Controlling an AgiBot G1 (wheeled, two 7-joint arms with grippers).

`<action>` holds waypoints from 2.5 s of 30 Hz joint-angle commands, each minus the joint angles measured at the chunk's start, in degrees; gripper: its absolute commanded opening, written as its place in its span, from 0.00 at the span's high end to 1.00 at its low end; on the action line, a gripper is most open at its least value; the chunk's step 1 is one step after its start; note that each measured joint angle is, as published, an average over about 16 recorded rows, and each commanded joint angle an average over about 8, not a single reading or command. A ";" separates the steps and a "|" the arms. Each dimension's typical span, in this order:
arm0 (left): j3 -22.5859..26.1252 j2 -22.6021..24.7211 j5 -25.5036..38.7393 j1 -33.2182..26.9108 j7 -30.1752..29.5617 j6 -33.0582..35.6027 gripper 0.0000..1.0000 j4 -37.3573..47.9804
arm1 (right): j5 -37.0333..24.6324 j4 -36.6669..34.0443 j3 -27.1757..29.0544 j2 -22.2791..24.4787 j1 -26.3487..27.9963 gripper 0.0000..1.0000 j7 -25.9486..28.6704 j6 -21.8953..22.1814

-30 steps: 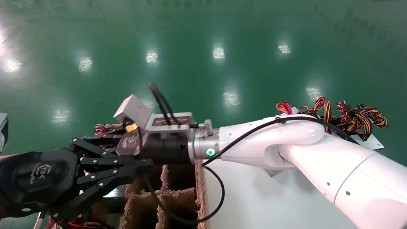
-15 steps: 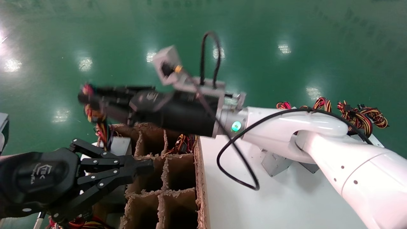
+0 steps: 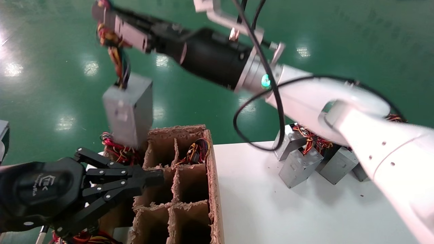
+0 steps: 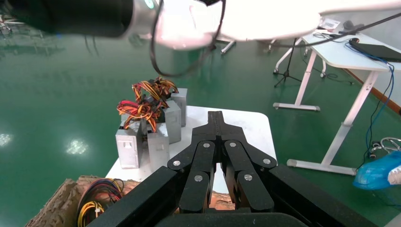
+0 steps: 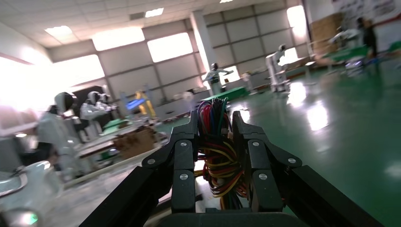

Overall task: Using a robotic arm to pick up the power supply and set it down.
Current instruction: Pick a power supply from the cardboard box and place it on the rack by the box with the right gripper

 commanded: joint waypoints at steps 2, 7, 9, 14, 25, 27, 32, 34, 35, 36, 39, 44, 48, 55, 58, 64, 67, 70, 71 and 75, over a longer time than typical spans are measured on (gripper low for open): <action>0.00 0.00 0.00 0.00 0.00 0.00 1.00 0.00 | 0.38 -0.37 0.01 0.20 1.87 1.00 -0.97 0.83; 0.00 0.00 0.00 0.00 0.00 0.00 1.00 0.00 | 0.24 -3.29 0.41 1.59 4.67 1.00 -3.86 -2.54; 0.00 0.00 0.00 0.00 0.00 0.00 1.00 0.00 | 0.23 -4.82 0.63 2.47 5.69 1.00 -4.55 -3.28; 0.00 0.00 0.00 0.00 0.00 0.00 1.00 0.00 | -0.11 -6.60 0.82 6.23 7.93 1.00 -4.79 -2.98; 0.00 0.00 0.00 0.00 0.00 0.00 1.00 0.00 | -1.53 4.09 0.47 24.87 8.25 1.00 -2.75 -3.30; 0.00 0.00 0.00 0.00 0.00 0.00 1.00 0.00 | -1.54 7.23 0.64 30.05 7.70 1.00 -2.52 -3.88; 0.00 0.00 0.00 0.00 0.00 0.00 1.00 0.00 | -2.10 14.93 0.85 42.42 6.66 1.00 -1.83 -1.87; 0.00 0.00 0.00 0.00 0.00 0.00 1.00 0.00 | -2.64 18.55 0.76 47.33 6.33 1.00 -1.46 0.10; 0.00 0.00 0.00 0.00 0.00 0.00 1.00 0.00 | -2.93 20.42 0.68 49.71 6.15 1.00 -1.21 1.19; 0.00 0.00 0.00 0.00 0.00 0.00 1.00 0.00 | -3.22 22.49 0.56 52.16 5.93 1.00 -0.91 2.38; 0.00 0.00 0.00 0.00 0.00 0.00 1.00 0.00 | -3.95 29.18 0.02 59.54 4.97 1.00 0.39 6.29; 0.00 0.00 0.00 0.00 0.00 0.00 1.00 0.00 | -4.76 40.70 -1.71 71.95 2.52 1.00 3.14 14.02; 0.00 0.00 0.00 0.00 0.00 0.00 1.00 0.00 | -5.02 48.56 -3.68 81.03 0.53 1.00 5.12 21.46; 0.00 0.00 0.00 0.00 0.00 0.00 1.00 0.00 | -4.96 54.25 -6.81 89.45 -1.45 1.00 6.65 32.07; 0.00 0.00 0.00 0.00 0.00 0.00 1.00 0.00 | -4.80 54.49 -8.04 90.89 -1.93 1.00 6.61 32.71; 0.00 0.00 0.00 0.00 0.00 0.00 1.00 0.00 | -3.91 54.50 -11.15 93.77 -2.71 1.00 6.30 28.59; 0.00 0.00 0.00 0.00 0.00 0.00 1.00 0.00 | -3.36 54.42 -12.89 95.28 -3.01 1.00 6.11 25.47; 0.00 0.00 0.00 0.00 0.00 0.00 1.00 0.00 | -2.90 54.35 -14.64 96.44 -3.25 1.00 5.84 22.73; 0.00 0.00 0.00 0.00 0.00 0.00 1.00 0.00 | -2.77 54.34 -15.22 96.69 -3.32 1.00 5.73 22.02; 0.00 0.00 0.00 0.00 0.00 0.00 1.00 0.00 | -2.24 54.30 -17.32 96.77 -3.49 1.00 5.21 20.20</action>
